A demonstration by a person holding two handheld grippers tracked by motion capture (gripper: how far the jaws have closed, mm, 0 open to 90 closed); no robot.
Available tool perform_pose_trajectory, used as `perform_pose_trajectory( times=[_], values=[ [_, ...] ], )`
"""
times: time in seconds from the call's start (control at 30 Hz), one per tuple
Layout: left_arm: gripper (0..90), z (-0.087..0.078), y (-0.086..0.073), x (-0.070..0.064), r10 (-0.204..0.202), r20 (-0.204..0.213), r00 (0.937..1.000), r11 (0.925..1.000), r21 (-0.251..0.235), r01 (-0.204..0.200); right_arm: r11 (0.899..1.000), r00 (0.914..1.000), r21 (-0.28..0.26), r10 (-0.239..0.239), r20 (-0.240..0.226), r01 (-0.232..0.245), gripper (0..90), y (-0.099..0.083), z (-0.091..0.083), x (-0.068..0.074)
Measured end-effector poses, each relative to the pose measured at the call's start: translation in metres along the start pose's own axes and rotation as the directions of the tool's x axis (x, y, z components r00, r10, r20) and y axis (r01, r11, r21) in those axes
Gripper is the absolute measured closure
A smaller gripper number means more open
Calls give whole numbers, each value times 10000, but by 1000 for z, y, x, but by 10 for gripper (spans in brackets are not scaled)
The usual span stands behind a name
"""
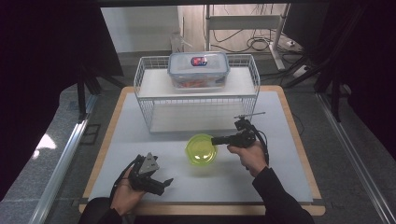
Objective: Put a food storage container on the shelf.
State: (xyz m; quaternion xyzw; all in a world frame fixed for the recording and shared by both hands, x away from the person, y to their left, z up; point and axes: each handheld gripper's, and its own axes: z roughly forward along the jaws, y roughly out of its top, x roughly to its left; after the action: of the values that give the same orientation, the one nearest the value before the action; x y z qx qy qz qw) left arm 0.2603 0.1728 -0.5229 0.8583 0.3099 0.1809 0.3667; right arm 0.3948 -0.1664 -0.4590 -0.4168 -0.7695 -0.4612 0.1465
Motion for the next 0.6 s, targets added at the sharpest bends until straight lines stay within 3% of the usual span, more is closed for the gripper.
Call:
perform_pose_trajectory(
  times=[0.6],
  values=[
    [29,0,0,0,29,43,10000,10000,-4,-29,9946,9986,-1026,-217,-481,166,842,23,-37,24]
  ],
)
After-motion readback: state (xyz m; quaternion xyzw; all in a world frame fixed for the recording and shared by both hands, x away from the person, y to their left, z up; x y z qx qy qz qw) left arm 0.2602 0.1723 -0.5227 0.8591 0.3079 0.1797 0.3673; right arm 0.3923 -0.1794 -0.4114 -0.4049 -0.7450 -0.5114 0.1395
